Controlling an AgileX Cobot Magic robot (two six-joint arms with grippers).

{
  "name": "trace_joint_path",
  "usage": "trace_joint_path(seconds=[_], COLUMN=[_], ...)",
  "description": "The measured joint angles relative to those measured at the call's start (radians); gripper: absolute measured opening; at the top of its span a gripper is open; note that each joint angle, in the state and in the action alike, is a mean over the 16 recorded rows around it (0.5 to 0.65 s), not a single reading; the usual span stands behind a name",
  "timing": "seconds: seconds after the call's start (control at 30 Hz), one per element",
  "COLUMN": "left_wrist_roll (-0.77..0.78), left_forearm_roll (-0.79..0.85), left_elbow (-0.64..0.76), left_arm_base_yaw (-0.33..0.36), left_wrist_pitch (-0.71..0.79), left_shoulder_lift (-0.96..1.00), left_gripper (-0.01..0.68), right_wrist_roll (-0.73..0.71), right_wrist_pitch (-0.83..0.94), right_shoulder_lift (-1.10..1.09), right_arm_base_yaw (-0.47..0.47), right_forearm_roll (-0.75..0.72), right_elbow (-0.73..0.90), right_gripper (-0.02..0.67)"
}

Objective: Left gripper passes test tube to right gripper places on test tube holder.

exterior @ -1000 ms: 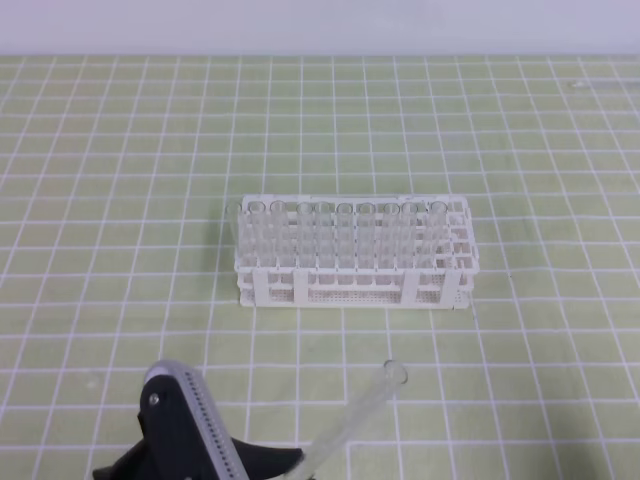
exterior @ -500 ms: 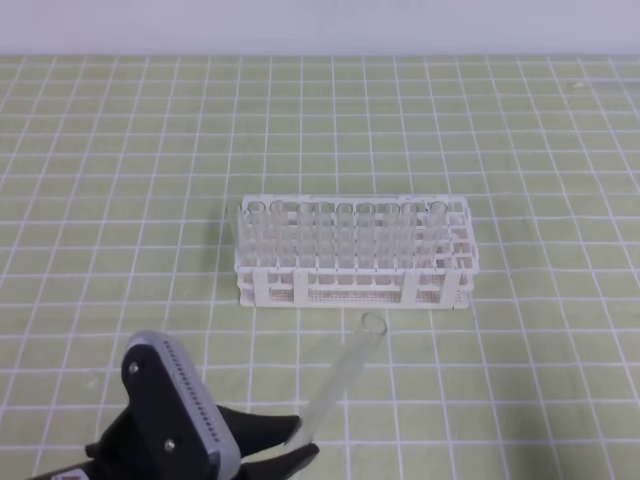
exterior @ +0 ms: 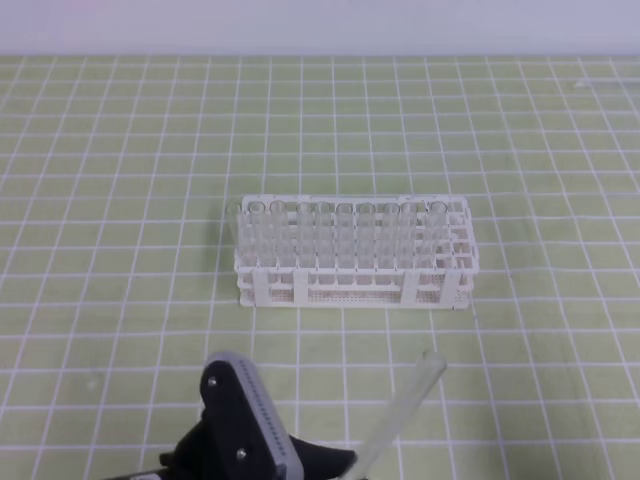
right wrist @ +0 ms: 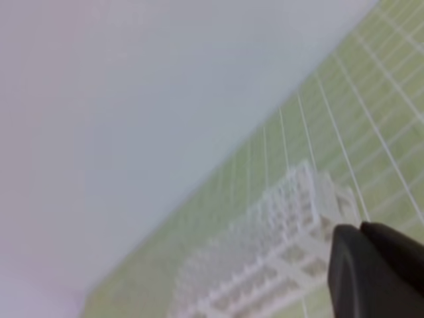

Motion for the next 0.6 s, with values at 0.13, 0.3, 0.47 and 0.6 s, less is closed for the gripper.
trace_joint_path(seconds=[0.13, 0.3, 0.47, 0.6], left_wrist_roll=[0.003, 0.007, 0.013, 0.023], left_forearm_roll=[-0.006, -0.006, -0.005, -0.004], left_elbow=[0.000, 0.000, 0.000, 0.000], left_arm_base_yaw=[0.000, 0.000, 0.000, 0.000], left_wrist_pitch=[-0.074, -0.163, -0.255, -0.327], left_shoulder_lift=[0.043, 0.094, 0.147, 0.191], left_gripper=[0.134, 0.134, 0.134, 0.135], right_wrist_roll=[-0.098, -0.333, -0.604, -0.814], right_wrist_pitch=[0.055, 0.146, 0.231, 0.323], right_shoulder_lift=[0.000, 0.000, 0.001, 0.021], right_arm_base_yaw=[0.000, 0.000, 0.000, 0.000], right_forearm_roll=[0.027, 0.169, 0.368, 0.507], right_elbow=[0.000, -0.003, -0.022, -0.049], right_gripper=[-0.018, -0.011, 0.033, 0.104])
